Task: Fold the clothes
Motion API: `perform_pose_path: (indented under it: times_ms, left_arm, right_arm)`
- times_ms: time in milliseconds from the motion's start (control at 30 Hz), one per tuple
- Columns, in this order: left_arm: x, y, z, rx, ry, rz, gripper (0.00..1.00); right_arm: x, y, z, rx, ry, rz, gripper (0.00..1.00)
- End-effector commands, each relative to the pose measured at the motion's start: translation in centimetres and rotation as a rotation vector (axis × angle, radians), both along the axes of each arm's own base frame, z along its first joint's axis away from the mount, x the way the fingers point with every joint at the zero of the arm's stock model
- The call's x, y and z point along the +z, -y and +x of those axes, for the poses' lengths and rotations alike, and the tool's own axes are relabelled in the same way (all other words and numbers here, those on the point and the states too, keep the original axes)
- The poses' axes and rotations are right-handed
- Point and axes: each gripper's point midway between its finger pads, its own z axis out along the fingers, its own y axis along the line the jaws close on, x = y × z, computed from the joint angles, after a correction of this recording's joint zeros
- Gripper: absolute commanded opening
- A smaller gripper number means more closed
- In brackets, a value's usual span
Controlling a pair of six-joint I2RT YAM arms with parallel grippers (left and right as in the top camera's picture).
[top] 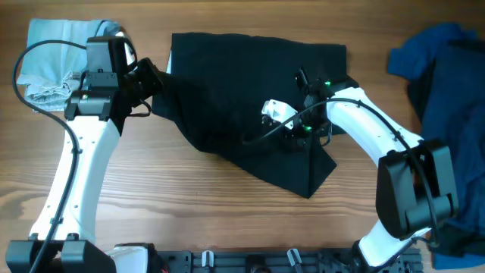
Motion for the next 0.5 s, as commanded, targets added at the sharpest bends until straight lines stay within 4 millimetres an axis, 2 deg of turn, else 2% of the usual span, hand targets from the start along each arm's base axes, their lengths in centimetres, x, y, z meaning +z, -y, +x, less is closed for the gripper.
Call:
perform_pose_path:
  times_ms: [0,33,133,200,233,300,467]
  left_arm:
    - [1.1,-0.2,0.5,0.013,0.029,0.008,0.10]
    - [1.1,-0.2,0.5,0.013,0.029,0.008,0.10]
    - [1.1,-0.2,0.5,0.013,0.029,0.008,0.09]
    - [1.1,-0.2,0.5,0.013,0.029,0.008,0.05]
    - [1.1,-0.2,0.5,0.013,0.030,0.008,0.04]
    - [1.1,-0.2,0.5,0.016,0.030,0.011,0.04]
    - [1.1,-0.2,0.5,0.016,0.030,0.011,0.04]
  right_arm:
    - [-0.5,-0.1,0.2,-0.071,-0.042,-0.014,0.12]
    - [-0.5,0.0,0.2,-0.092,-0.050,-0.021,0.04]
    - [-0.8,0.6,0.5,-0.145,-0.055,-0.066,0.04]
    - [-0.5,1.4,0.9,-0.172,-0.043,-0.119,0.04]
    - [0.1,1.4,1.2,-0.174,-0.037,-0.122,0.04]
    - [2.6,1.1,2.1,-0.169,-0.008,-0.115,0.04]
    - [8.2,1.9,5.6,-0.255,0.137,-0.161,0.04]
